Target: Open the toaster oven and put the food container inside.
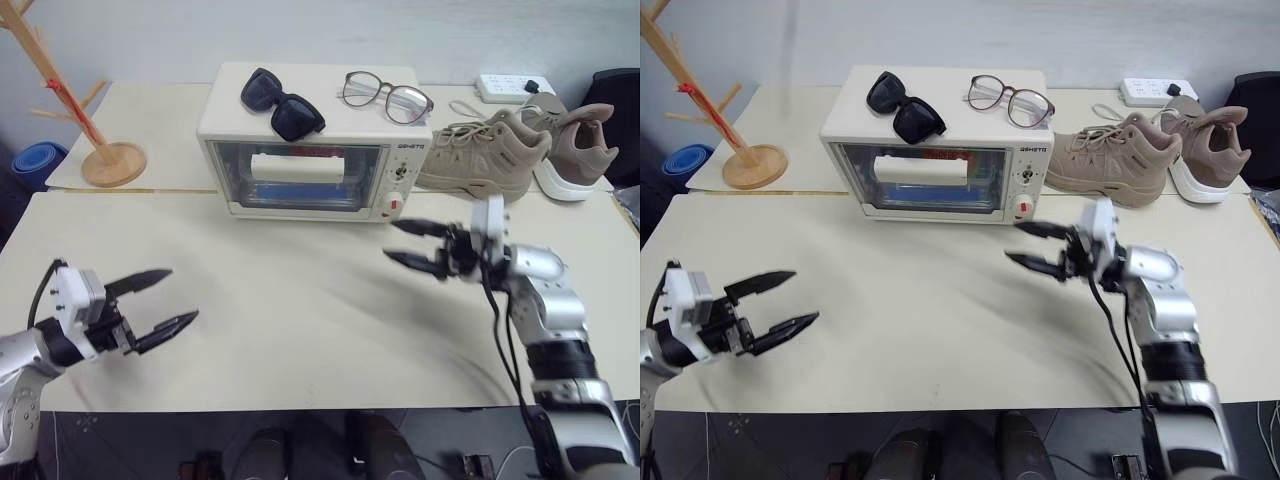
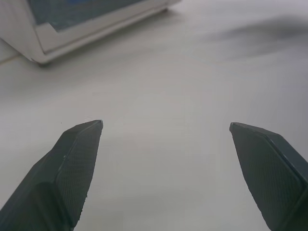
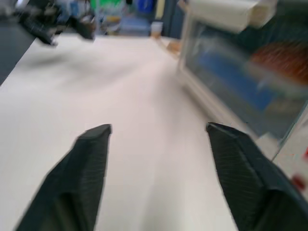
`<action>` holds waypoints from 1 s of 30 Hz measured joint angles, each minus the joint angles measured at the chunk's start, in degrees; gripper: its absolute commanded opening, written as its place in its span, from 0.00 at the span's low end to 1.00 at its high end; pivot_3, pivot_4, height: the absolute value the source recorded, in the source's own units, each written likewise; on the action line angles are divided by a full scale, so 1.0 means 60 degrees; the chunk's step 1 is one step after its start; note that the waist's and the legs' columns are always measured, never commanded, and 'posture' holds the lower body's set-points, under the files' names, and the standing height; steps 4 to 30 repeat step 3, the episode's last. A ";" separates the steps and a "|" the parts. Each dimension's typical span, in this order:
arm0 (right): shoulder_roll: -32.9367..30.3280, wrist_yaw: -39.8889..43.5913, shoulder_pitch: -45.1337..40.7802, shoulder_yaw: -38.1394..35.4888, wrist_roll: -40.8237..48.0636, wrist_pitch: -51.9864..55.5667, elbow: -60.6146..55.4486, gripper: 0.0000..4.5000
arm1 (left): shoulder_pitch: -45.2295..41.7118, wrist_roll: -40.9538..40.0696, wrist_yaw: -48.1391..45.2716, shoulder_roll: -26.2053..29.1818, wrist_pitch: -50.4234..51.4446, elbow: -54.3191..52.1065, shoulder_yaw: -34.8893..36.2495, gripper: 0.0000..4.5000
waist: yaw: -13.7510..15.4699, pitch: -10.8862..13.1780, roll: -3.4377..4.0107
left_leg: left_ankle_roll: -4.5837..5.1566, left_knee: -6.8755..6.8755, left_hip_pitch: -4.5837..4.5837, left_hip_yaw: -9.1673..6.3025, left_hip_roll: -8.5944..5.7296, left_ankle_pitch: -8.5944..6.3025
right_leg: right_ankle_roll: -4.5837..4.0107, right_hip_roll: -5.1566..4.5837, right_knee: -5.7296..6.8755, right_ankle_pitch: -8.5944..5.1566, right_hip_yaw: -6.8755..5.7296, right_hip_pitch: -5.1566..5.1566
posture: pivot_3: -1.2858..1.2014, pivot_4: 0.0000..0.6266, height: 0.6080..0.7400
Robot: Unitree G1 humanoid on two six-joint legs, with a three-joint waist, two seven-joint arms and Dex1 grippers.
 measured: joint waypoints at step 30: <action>-0.0011 0.0151 0.0350 -0.0006 -0.0013 -0.0236 -0.0044 0.99 | 0.0217 0.0280 0.0012 -0.0053 -0.0337 0.0120 0.0000 1.00 | 0.0041 0.0000 0.0000 | -0.0021 0.0001 0.0026 -0.0013 0.0000 0.0021 | -0.0011 -0.0006 0.0035 0.0009 -0.0005 0.0006 | 0.52 0.24 1.00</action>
